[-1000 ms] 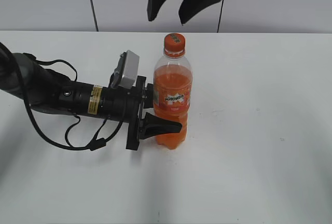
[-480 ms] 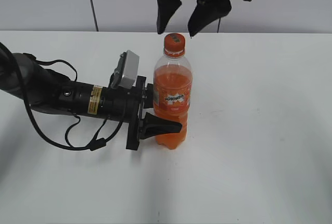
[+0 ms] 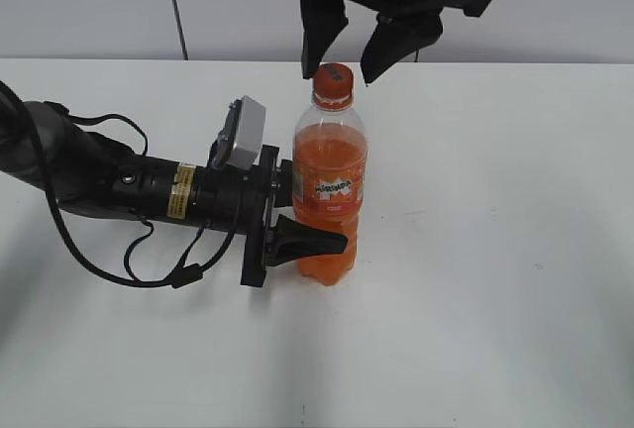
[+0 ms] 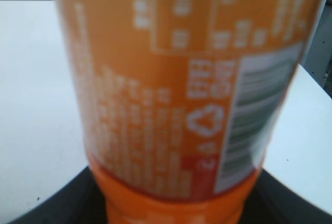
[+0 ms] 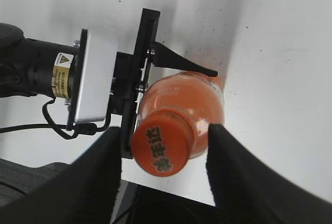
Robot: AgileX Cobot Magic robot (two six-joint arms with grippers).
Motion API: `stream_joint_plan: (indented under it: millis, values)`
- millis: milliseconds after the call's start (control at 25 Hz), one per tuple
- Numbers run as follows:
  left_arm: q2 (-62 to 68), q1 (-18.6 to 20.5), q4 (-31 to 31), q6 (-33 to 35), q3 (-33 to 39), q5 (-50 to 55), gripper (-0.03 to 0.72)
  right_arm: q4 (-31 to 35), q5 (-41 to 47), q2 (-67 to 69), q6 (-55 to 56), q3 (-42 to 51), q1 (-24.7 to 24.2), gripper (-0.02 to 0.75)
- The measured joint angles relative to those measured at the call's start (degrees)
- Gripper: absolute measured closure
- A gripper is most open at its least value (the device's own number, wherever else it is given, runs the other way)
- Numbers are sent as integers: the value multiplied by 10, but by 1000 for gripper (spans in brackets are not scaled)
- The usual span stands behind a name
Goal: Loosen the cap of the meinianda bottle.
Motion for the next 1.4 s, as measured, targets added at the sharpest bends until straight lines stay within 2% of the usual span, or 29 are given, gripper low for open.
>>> stream_joint_plan:
  millis: [600, 1040, 1200, 1400]
  values:
    - [0, 0, 0, 0, 0, 0, 293, 16, 0, 19, 0, 0, 0, 344]
    - [0, 0, 0, 0, 0, 0, 293, 12, 1, 19, -12, 0, 0, 450]
    - [0, 0, 0, 0, 0, 0, 293, 12, 1, 19, -69, 0, 0, 452]
    - [0, 0, 1, 0, 0, 0, 293, 13, 1, 19, -242, 0, 0, 457]
